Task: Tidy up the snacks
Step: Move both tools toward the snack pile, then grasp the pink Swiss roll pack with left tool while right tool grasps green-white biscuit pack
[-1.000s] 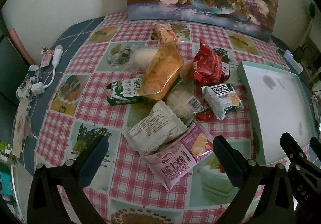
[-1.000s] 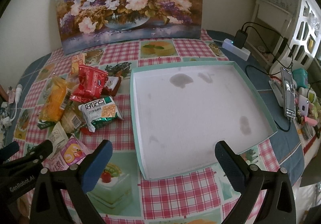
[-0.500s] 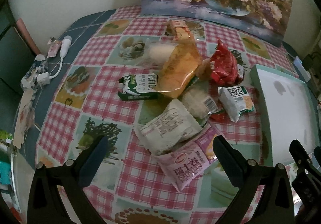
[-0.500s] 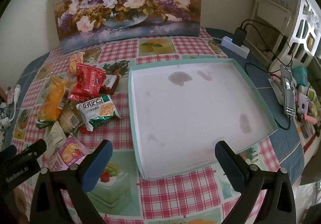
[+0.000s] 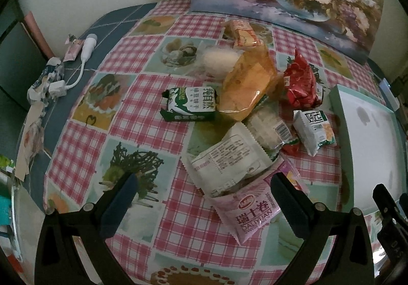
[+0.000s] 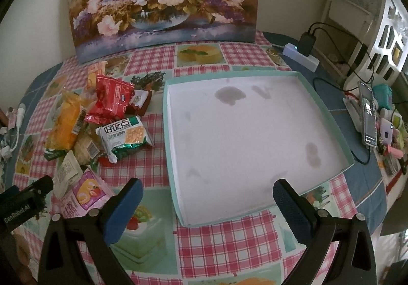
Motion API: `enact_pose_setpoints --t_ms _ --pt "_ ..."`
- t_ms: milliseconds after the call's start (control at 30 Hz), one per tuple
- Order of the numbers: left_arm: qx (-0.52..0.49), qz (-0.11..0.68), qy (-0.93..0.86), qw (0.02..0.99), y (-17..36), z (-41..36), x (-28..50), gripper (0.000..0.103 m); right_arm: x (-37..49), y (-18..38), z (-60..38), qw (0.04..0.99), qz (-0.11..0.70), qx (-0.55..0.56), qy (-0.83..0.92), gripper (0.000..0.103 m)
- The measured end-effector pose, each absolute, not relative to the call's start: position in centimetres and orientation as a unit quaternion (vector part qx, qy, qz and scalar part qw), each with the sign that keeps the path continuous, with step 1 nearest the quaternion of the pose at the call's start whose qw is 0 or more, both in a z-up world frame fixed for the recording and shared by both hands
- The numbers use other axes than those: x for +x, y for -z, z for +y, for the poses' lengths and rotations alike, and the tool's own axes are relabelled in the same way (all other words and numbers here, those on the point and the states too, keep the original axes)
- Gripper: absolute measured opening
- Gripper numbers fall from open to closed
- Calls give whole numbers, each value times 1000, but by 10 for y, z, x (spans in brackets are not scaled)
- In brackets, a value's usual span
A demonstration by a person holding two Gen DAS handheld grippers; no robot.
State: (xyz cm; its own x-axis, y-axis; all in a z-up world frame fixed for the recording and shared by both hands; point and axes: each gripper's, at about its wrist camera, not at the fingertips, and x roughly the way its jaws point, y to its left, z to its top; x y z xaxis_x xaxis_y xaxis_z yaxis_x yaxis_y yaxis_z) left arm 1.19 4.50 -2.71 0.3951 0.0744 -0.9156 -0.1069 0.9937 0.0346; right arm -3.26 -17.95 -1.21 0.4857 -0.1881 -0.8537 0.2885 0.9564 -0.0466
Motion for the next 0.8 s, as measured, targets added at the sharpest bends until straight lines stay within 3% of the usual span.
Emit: enact_pose_setpoints --t_ms 633,800 --pt "-7 557 -36 829 33 39 15 103 -22 21 -175 851 505 46 139 103" --pt "6 576 -9 817 43 28 21 103 -7 33 -181 836 527 88 128 103"
